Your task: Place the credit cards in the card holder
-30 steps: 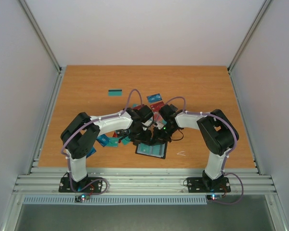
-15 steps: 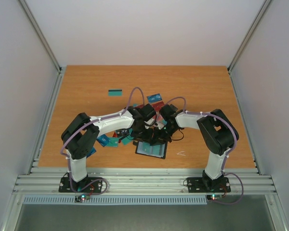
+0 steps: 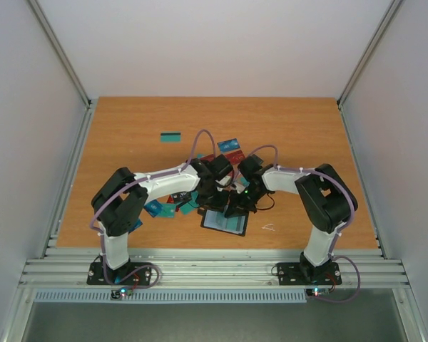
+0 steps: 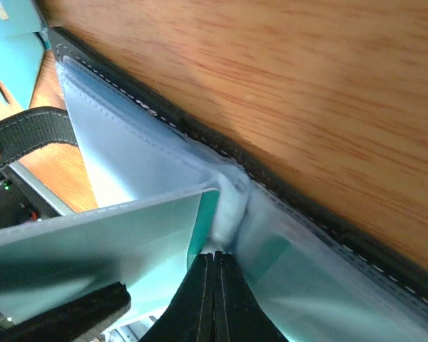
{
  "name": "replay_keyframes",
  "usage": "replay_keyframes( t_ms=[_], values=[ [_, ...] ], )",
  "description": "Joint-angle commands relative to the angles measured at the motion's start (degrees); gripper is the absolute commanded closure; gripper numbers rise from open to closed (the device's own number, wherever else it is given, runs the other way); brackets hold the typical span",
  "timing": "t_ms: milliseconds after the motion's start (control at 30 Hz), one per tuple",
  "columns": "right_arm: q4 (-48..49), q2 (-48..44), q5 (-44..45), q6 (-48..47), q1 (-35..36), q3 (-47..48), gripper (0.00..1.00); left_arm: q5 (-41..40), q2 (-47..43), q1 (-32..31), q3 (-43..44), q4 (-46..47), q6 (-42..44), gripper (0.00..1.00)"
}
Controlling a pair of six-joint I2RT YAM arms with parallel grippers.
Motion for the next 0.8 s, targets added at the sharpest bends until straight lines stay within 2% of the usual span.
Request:
replay_keyframes(
  t_ms=[0,233,367,667,767],
  values=[
    [-2.1,-1.9,2.8,1.8,-0.8,-1.1,0.99,0.0,1.7,-0.4,0.3,2.0,-0.7,0.87],
    [-3.7,-4.9,2.6,1.9,-1.7,-0.7,0.98,-1.7,1.6,-0.8,0.6,1.6,-1.1,0.97],
    [-6.5,-9.4,2.5,1.4,-2.6,-0.5,0.97,-2.9,1.2,-0.9,1.7,-0.3,-2.2,0.99],
    [-17.2,-19.5,10.4,-3.1,-8.4,-2.8,0.9,-11.3,6.0,-4.4,12.4,-9.7,-4.2,0.96],
    [-21.6,-23.5,12.0,-3.0,-10.2,-2.5,0.86,-12.4,9.8,-6.1,17.8,-13.6,-7.3,0.9]
  ],
)
